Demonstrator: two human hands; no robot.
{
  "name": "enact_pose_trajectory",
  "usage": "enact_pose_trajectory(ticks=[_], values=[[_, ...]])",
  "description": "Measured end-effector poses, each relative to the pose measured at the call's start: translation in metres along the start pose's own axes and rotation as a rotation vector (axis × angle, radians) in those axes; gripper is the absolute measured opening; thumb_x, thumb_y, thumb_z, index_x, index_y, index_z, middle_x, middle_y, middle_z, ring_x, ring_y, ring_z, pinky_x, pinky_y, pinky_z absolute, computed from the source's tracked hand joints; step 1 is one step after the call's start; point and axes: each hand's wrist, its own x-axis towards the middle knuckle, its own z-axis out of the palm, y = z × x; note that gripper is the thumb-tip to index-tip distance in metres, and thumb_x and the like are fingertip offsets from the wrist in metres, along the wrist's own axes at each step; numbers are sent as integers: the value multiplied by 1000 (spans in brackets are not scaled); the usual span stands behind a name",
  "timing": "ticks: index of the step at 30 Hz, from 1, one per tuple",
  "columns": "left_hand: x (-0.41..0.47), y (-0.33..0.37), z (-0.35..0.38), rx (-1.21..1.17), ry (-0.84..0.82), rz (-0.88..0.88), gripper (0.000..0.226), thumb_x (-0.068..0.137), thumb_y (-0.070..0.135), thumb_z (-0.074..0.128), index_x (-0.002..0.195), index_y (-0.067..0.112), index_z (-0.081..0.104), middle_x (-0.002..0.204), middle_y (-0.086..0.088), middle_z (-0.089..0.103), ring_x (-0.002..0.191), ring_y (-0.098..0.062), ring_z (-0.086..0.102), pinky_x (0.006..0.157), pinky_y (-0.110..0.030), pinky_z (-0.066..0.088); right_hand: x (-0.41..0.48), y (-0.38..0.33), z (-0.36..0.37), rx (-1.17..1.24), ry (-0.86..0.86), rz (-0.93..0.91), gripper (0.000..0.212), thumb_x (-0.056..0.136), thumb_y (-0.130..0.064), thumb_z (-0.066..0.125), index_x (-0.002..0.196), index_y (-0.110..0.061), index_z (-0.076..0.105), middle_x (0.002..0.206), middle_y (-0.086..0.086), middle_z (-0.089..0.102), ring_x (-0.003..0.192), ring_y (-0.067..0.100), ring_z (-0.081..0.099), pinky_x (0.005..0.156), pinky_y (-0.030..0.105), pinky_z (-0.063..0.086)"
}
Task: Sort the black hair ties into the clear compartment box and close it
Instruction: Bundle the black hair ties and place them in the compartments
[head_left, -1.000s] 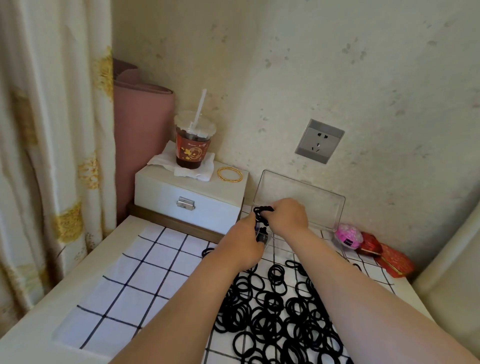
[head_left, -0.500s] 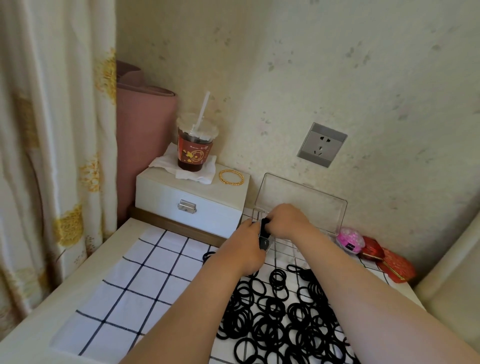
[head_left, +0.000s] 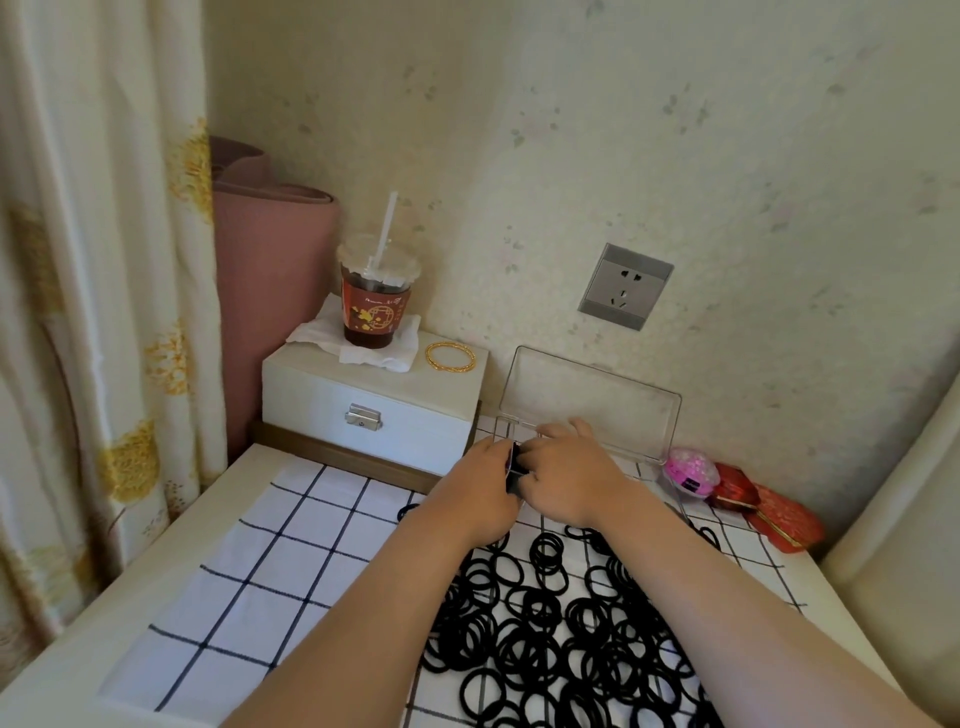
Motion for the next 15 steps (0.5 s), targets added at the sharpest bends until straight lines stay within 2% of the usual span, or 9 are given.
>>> enact_pose_trajectory(ticks=[2, 5, 6, 7, 9, 12, 15], values=[[-2, 2, -2, 13, 0, 10, 17, 90, 12, 55, 97, 24, 44, 101, 5, 44, 96, -16, 50, 81, -26, 38, 2, -1, -1, 36, -12, 15, 39, 92, -36, 38, 97, -21, 73, 115, -8, 67, 136, 19, 36, 118, 48, 8], [-5, 5, -5, 36, 6, 8, 17, 93, 14, 55, 108, 19, 50, 107, 2, 48, 97, -15, 50, 83, -25, 40, -4, 4, -8, 202, 32, 53, 29, 84, -30, 45, 84, -17, 71, 98, -4, 68, 109, 20, 55, 110, 42, 27], [-6, 7, -5, 47, 9, 2, 20, 93, 14, 55, 112, 18, 51, 111, 0, 51, 96, -15, 50, 85, -27, 42, -9, 7, -11, 246, 55, 58, 29, 85, -27, 46, 91, -19, 73, 104, -3, 70, 109, 20, 58, 109, 39, 30], [-8, 8, -4, 65, 11, -9, 22, 93, 14, 55, 115, 17, 51, 116, -3, 52, 98, -15, 51, 88, -29, 45, -16, 9, -15, 290, 83, 62, 32, 88, -25, 48, 106, -21, 74, 118, -3, 69, 116, 21, 57, 110, 38, 30], [-11, 12, -1, 122, 33, -33, 33, 93, 13, 55, 125, 17, 50, 128, -6, 49, 109, -19, 51, 97, -36, 47, -38, 14, -23, 426, 158, 85, 39, 93, -17, 51, 129, -21, 67, 137, -3, 61, 128, 18, 53, 113, 34, 34], [-20, 24, 2, 194, 131, -37, 46, 94, 15, 53, 140, 17, 44, 140, -4, 39, 127, -21, 42, 103, -36, 43, -75, 21, -27, 586, 181, 122, 35, 96, -12, 52, 126, -22, 68, 132, -5, 64, 119, 11, 59, 101, 21, 41], [-32, 39, 6, 250, 143, 39, 41, 95, 21, 55, 135, 21, 50, 136, 0, 43, 128, -17, 40, 103, -32, 42, -110, 24, -15, 604, 150, 153, 32, 96, -14, 53, 119, -27, 72, 126, -8, 68, 112, 8, 62, 100, 23, 46]])
